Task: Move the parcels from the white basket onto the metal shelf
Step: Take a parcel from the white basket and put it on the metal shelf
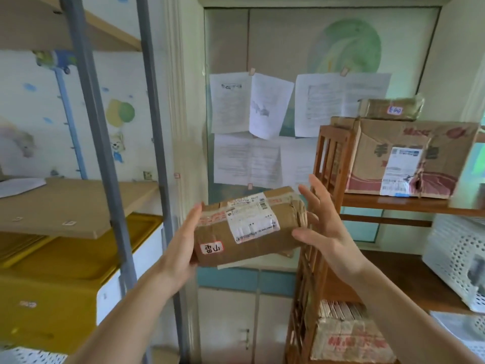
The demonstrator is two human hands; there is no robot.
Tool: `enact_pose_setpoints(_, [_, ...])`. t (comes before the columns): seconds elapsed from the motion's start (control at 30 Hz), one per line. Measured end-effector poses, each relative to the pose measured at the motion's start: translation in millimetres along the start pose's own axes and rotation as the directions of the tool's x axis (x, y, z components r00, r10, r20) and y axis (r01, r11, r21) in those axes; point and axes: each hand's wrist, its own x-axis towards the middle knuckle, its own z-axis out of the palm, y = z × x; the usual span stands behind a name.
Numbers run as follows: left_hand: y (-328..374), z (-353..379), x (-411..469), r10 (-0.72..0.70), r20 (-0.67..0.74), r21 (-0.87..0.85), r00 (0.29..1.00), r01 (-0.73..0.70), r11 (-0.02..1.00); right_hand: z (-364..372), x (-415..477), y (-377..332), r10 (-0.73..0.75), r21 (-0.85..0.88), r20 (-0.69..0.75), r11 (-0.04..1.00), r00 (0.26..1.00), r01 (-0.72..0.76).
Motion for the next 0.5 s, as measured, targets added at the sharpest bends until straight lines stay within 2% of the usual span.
enact_pose_setpoints(0.07, [8, -15, -7, -0.053, -0.017, -0.042, 0.998, 0.052, 0.998, 13, 6, 5, 0.059, -0.005, -0.043, 0.998, 0.997, -0.059])
enact_pose_setpoints(0.17, [23, -42, -20, 0.034, -0.115, -0.049, 0.993, -0.04, 0.998, 47, 17, 15, 0.127, 0.022, -0.032, 0.992, 0.991, -0.127])
enact_pose_setpoints(0.3, [45, -94, -35, 0.167, -0.142, 0.086, 0.976, -0.156, 0.984, 112, 38, 18, 0.08, 0.058, 0.025, 0.995, 0.996, -0.081])
enact_pose_setpoints(0.4, [60, -158, -41, 0.262, -0.249, 0.11, 0.932, -0.242, 0.964, 174, 53, 19, 0.053, 0.031, 0.078, 0.998, 0.996, -0.056])
enact_pose_setpoints(0.5, [79, -230, -40, 0.302, -0.369, 0.143, 0.879, -0.268, 0.953, 243, 76, 19, 0.027, 0.027, 0.095, 0.999, 0.995, -0.03])
